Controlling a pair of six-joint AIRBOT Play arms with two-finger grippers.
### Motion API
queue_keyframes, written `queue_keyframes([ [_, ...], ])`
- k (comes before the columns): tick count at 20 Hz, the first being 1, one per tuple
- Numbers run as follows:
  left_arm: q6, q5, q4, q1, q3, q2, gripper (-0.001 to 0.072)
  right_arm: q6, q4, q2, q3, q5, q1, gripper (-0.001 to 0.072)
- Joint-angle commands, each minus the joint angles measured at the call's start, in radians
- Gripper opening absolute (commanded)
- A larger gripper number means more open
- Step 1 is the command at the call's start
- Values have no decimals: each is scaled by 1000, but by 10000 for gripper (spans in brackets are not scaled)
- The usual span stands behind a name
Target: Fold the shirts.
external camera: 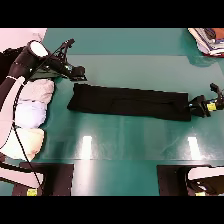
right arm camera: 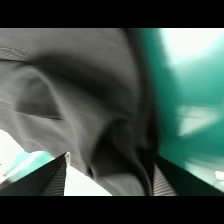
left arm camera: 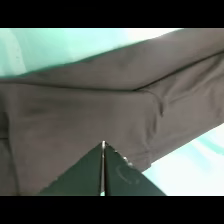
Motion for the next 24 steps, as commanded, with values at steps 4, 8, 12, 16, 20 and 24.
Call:
queue_keyframes([
  [4, -26, 132, -12, -115, 2, -27, 23, -43, 37, 12, -30, -100, 76, 47],
  [8, -29, 193, -14, -211, 42, -105, 23, -40, 91, 156, -29, -99, 124, 16],
  [12, -31, 186, -33, -287, 116, -219, 23, 3, 200, 253, 134, -19, 235, 16],
  [16, -27, 191, -92, -350, 167, -312, 23, 101, 203, 260, 354, -17, 427, 15],
  [20, -19, 213, -106, -390, 183, -361, 23, 140, 202, 222, 517, -21, 616, 16],
  [24, -12, 212, -97, -383, 183, -363, 24, 162, 200, 160, 663, -20, 739, 16],
])
